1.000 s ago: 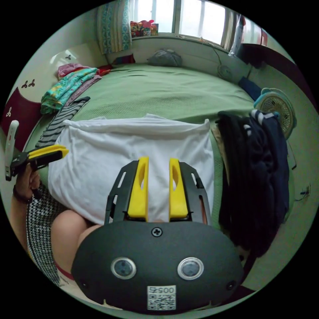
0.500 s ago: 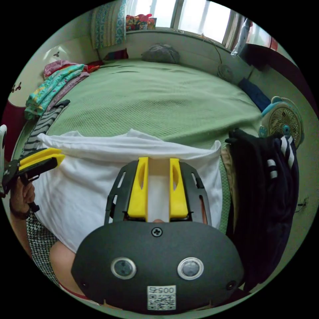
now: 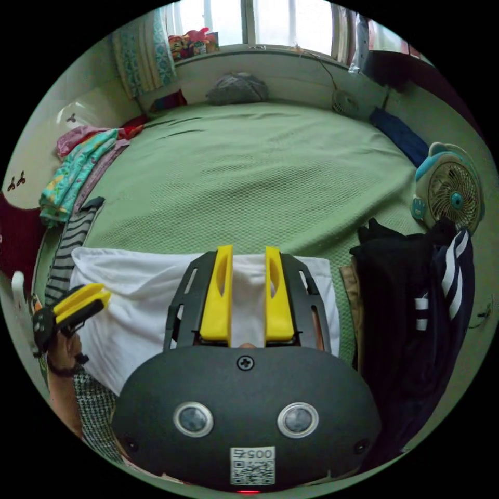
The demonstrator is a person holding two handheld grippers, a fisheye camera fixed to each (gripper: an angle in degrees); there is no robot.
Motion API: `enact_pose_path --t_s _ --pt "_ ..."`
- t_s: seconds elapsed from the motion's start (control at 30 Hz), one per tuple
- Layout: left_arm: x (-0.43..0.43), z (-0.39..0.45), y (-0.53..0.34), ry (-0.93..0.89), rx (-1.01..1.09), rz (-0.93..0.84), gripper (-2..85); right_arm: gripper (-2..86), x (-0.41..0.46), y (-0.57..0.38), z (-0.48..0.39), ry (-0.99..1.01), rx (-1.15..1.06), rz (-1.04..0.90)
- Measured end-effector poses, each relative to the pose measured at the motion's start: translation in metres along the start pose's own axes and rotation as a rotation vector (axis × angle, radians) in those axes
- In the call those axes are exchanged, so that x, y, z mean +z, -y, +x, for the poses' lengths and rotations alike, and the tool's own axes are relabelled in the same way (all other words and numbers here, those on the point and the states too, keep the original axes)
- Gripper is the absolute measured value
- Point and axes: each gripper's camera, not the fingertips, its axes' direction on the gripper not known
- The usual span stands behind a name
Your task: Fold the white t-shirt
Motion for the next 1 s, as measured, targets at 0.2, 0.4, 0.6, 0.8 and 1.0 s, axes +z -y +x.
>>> enact_pose_path --t_s 0.2,0.4,0.6,0.8,1.0 --pt "0.001 0.008 -0.006 -0.016 -0.014 0.023 8.7 8.8 -0.015 -0.042 -0.032 0.117 -0.167 0.012" --pt "0.007 0.015 -0.004 -0.023 -0.025 0.018 8.6 9.0 -0.010 -0.042 -0.080 0.209 -0.329 -0.030" --pt "0.017 0.016 0.009 -0.020 -0.019 0.010 8.5 8.9 -0.007 -0.017 -0.081 0.178 -0.228 0.025" --pt "0.023 -0.001 0.028 0.030 -0.094 0.030 8.4 8.5 -0.021 -0.014 -0.047 0.214 -0.060 0.009" --pt "0.029 -0.013 0.041 0.111 -0.175 0.021 8.4 7.8 -0.070 -0.083 -0.023 0.209 -0.088 0.006"
